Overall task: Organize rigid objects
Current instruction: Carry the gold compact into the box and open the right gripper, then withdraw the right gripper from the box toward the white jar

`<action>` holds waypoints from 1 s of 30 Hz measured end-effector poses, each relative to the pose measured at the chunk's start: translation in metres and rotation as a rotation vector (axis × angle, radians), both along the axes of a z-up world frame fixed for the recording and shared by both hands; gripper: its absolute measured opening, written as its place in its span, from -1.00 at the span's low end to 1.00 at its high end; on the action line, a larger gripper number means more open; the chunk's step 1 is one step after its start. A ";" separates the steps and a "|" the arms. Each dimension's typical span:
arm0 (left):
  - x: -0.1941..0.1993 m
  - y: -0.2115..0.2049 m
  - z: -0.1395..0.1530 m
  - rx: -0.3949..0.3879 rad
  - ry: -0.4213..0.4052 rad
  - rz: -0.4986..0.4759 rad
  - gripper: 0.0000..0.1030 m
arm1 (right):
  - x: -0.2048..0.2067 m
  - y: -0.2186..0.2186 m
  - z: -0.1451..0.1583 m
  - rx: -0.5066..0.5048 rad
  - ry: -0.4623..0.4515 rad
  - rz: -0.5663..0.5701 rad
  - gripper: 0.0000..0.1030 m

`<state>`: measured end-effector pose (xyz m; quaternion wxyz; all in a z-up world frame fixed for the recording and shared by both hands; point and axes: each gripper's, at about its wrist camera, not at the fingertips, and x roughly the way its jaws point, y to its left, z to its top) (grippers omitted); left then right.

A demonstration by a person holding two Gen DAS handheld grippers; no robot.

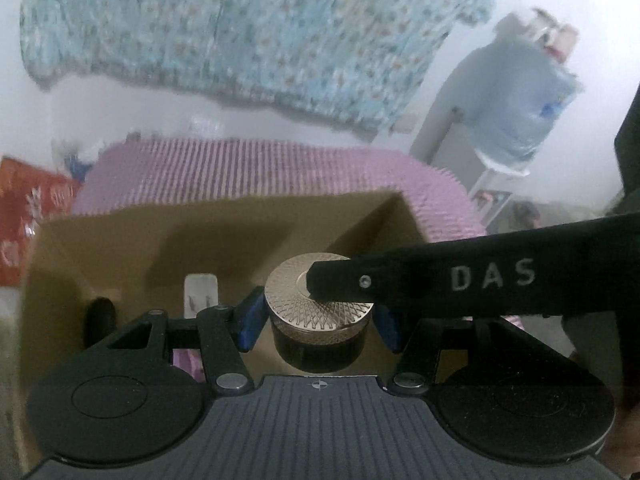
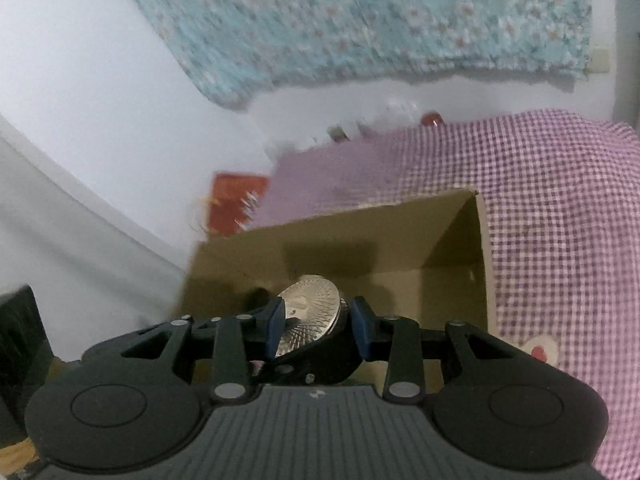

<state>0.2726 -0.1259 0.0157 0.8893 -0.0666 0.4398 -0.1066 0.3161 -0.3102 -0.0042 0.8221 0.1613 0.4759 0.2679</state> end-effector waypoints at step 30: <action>-0.016 0.017 0.009 -0.102 0.014 0.077 0.56 | -0.007 -0.024 0.003 0.068 -0.064 -0.025 -0.27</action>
